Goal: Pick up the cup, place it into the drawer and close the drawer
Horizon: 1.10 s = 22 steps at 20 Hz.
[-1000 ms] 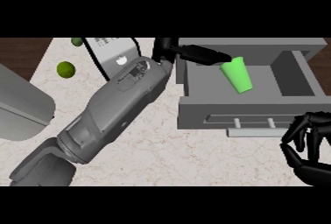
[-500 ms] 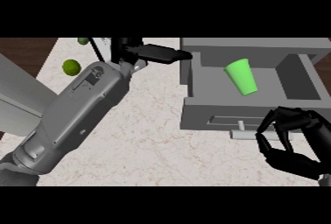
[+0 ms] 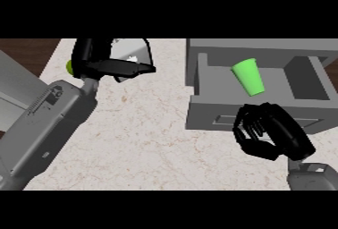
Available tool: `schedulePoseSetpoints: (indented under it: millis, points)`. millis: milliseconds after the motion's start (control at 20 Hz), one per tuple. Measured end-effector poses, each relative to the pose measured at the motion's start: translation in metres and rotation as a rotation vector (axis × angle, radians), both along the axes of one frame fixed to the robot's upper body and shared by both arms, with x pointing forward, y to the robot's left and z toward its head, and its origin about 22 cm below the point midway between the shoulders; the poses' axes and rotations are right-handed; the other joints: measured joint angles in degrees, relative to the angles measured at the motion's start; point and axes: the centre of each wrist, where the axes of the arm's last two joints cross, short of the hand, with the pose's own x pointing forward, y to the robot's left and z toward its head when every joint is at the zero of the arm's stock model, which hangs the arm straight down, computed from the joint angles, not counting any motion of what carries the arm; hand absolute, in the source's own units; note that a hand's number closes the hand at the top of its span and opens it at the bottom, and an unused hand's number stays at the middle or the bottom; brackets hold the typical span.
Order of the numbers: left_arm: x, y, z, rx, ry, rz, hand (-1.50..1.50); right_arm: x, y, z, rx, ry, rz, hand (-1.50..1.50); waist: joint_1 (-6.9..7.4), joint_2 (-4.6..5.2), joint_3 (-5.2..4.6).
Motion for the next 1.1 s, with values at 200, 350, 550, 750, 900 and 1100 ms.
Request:
schedulePoseSetpoints:
  millis: [200,350,550,750,900,1100]
  points:
    - [-0.012,0.029,-0.014,-0.004,0.003,0.009,-1.5,0.021,0.01,-0.025,-0.148,-0.013,-0.008,1.5,0.45,0.2,0.01]
    - [-0.022,0.047,-0.019,-0.01,0.005,0.017,-1.5,0.04,0.018,-0.042,-0.226,-0.023,-0.005,1.5,0.11,0.24,0.02]
    - [-0.036,0.064,-0.029,-0.015,0.016,0.02,-1.5,0.068,0.029,-0.063,-0.272,-0.019,-0.011,1.5,-0.15,0.31,0.04]
    - [-0.046,0.083,-0.027,-0.01,0.013,0.024,-1.5,0.099,0.03,-0.07,-0.276,-0.014,-0.018,1.5,-0.01,0.37,0.02]
    - [-0.05,0.092,-0.034,-0.017,0.012,0.029,-1.5,0.119,0.027,-0.071,-0.268,-0.003,-0.012,1.5,0.18,0.42,-0.04]
    - [-0.058,0.101,-0.036,-0.018,0.007,0.012,-1.5,0.14,0.015,-0.063,-0.258,0.033,-0.027,1.5,1.23,0.81,0.03]
